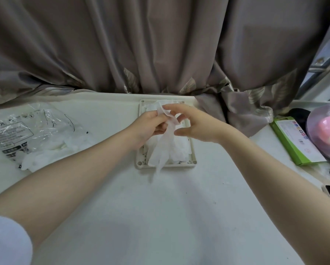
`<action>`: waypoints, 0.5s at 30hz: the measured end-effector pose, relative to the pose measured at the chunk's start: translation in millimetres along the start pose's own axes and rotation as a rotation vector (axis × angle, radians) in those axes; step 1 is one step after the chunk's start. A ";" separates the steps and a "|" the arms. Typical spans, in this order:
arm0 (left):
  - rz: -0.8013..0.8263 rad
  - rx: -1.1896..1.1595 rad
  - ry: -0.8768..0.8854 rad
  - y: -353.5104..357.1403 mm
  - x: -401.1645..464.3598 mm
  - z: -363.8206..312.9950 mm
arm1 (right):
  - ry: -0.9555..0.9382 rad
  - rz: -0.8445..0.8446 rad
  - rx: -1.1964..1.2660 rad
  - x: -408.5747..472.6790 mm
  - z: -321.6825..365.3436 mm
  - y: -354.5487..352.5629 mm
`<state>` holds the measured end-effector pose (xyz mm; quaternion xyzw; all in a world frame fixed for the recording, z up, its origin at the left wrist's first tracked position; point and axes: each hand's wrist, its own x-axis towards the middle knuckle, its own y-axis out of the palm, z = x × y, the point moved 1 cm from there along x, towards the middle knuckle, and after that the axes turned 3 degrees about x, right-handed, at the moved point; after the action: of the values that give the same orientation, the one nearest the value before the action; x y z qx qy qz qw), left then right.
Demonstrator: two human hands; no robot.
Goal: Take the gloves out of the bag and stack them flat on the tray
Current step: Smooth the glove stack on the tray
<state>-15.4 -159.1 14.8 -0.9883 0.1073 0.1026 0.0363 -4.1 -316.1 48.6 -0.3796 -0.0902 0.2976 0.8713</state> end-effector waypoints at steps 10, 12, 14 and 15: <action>-0.111 -0.211 -0.168 -19.3 12.2 -6.5 | 0.003 -0.153 -0.267 14.8 -15.4 -3.4; -0.071 -0.242 -0.226 -21.8 10.7 -3.4 | 0.022 -0.149 0.164 12.6 -16.2 -6.9; 0.000 -0.289 -0.295 -21.2 6.3 0.2 | 0.022 -0.071 0.647 9.0 -17.1 -11.1; 0.032 -0.315 -0.323 -20.9 4.8 2.2 | 0.020 -0.015 0.829 7.6 -17.5 -13.6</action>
<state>-6.7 -139.6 12.7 -0.9506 0.0985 0.2756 -0.1032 14.9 -329.5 45.7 0.0011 0.0431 0.2985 0.9534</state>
